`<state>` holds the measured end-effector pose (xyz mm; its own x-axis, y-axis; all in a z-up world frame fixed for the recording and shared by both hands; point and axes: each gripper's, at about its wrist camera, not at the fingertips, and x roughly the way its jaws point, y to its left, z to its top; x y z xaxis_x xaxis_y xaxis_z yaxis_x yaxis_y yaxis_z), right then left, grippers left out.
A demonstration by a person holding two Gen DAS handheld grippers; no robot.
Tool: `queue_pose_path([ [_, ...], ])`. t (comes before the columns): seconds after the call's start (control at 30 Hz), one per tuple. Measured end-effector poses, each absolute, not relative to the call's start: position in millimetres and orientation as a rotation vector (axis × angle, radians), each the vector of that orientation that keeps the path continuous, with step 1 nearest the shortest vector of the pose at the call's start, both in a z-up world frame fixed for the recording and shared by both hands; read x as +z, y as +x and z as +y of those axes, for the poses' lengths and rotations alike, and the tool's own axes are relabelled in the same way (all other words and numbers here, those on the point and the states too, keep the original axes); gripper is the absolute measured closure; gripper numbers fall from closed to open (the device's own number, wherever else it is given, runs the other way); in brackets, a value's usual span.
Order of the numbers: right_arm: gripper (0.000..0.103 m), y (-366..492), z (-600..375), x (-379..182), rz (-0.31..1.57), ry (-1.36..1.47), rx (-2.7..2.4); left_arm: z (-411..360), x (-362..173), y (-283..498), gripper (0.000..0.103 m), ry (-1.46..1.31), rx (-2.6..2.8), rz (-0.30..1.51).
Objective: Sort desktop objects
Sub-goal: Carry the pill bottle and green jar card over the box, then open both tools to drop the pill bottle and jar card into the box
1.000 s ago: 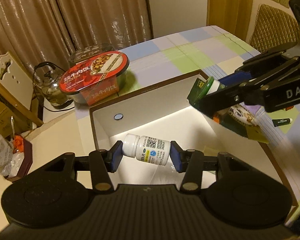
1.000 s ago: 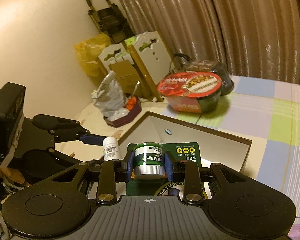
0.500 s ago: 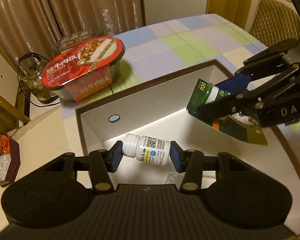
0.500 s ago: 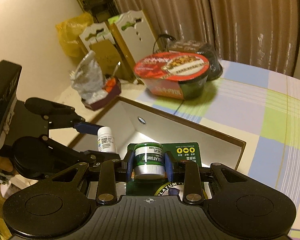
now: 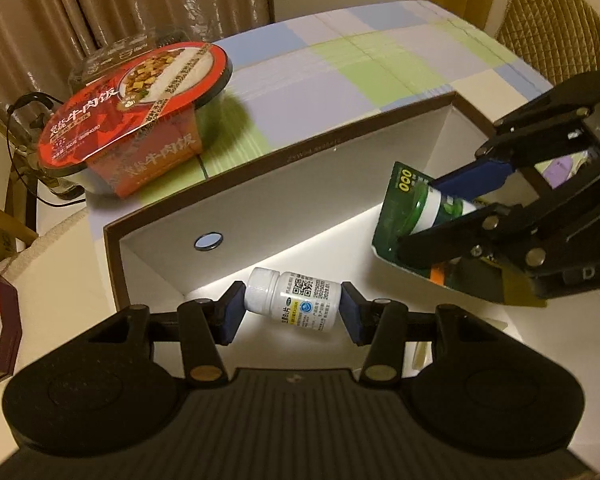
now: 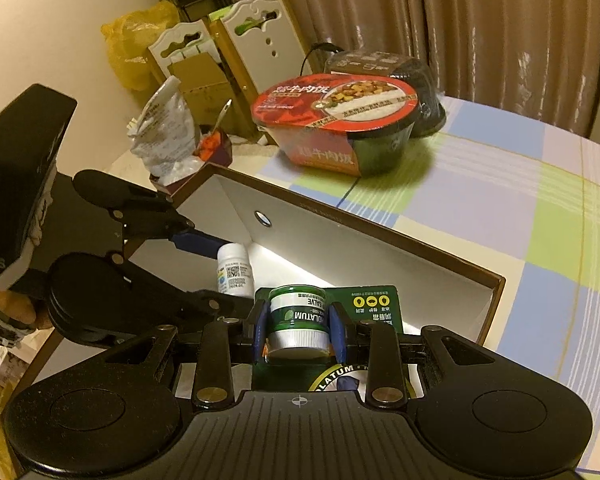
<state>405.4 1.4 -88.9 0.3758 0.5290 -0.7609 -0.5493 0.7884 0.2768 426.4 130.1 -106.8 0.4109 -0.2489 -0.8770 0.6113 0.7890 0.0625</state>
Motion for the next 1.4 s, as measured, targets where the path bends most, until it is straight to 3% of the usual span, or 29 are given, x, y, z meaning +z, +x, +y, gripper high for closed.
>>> queue_pose_path([
  [0.2,0.072,409.1,0.6,-90.0,0.966,-0.010,0.678,127.1,-103.0,422.5,0.039,0.433,-0.557,0.983],
  [0.5,0.071,414.4,4.5,-97.0,0.971,-0.026,0.649,136.3,-86.6,415.4,0.035,0.436,-0.514,0.961],
  [0.57,0.042,413.3,5.7,-95.8,0.962,-0.034,0.656,139.4,-84.2,413.5,0.035,0.429,-0.507,0.962],
  [0.6,0.038,411.8,6.5,-94.1,0.951,-0.040,0.662,141.0,-82.5,412.4,0.035,0.426,-0.503,0.961],
  [0.87,0.037,390.3,0.3,-78.0,0.951,-0.087,0.659,153.7,-68.3,403.3,0.034,0.394,-0.471,0.952],
  [1.0,0.037,368.1,0.0,-65.4,0.969,-0.125,0.637,156.8,-57.6,395.2,0.029,0.373,-0.461,0.941],
  [1.03,0.034,361.7,-0.3,-61.8,0.973,-0.129,0.630,156.6,-54.9,392.8,0.027,0.368,-0.458,0.940],
  [1.07,0.020,355.4,-0.7,-58.2,0.964,-0.133,0.622,156.2,-51.7,389.8,0.026,0.361,-0.452,0.939],
  [1.13,0.008,342.9,-1.4,-51.1,0.943,-0.139,0.606,155.6,-46.1,383.3,0.025,0.346,-0.441,0.939],
  [1.4,0.008,313.9,-12.4,-34.4,0.933,-0.073,0.550,150.2,-28.8,354.9,0.017,0.317,-0.404,0.916],
])
